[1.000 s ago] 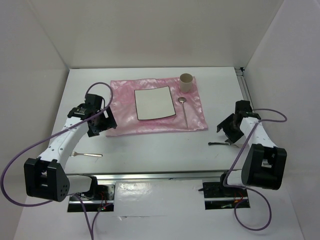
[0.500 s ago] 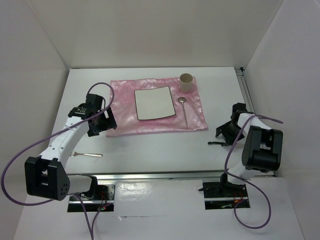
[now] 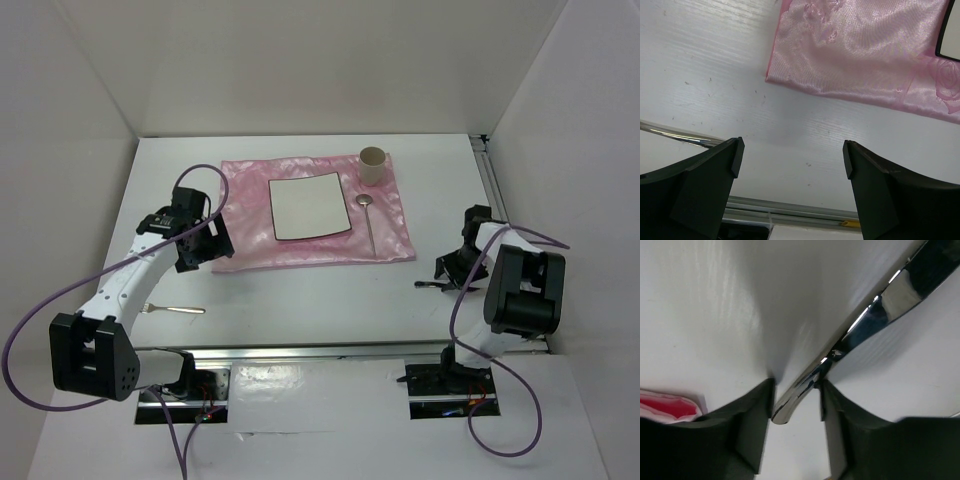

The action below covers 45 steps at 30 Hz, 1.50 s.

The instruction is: Set the dinner table for one person

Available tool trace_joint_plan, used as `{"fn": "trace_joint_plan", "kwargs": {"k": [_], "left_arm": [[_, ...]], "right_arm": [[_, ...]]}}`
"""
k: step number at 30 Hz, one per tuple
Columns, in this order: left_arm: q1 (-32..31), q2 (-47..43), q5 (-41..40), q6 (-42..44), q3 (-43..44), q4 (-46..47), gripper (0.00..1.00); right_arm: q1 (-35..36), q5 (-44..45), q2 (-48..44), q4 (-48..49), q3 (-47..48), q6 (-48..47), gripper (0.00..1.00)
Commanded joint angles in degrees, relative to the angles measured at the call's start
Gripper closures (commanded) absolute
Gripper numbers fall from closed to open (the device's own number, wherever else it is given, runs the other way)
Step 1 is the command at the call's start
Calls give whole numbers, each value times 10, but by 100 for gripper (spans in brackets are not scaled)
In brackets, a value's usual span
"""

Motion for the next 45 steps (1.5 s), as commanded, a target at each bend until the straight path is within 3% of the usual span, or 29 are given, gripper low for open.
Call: {"fn": "trace_joint_plan", "kwargs": {"k": [1, 9, 13, 18, 22, 28, 33, 41, 43, 45], "left_arm": [[-2, -3, 1, 11, 10, 9, 0], [-2, -3, -10, 11, 10, 4, 0], [-2, -3, -17, 11, 21, -2, 0], [-2, 2, -22, 11, 27, -7, 0], [-2, 2, -22, 11, 27, -7, 0], [-2, -3, -22, 11, 22, -7, 0], [-2, -3, -27, 11, 22, -7, 0], [-2, -3, -32, 11, 22, -7, 0], [-2, -3, -27, 11, 22, -7, 0], [-2, -3, -27, 11, 22, -7, 0]], "right_arm": [[12, 62, 63, 61, -24, 40, 53], [95, 147, 100, 29, 32, 35, 60], [108, 188, 117, 41, 47, -22, 60], [115, 218, 130, 45, 65, -67, 48], [115, 151, 124, 97, 65, -139, 39], [115, 136, 181, 68, 93, -106, 39], [115, 117, 207, 70, 93, -85, 54], [153, 209, 195, 75, 93, -118, 55], [153, 214, 195, 62, 93, -118, 68], [153, 214, 195, 49, 93, -118, 71]]}}
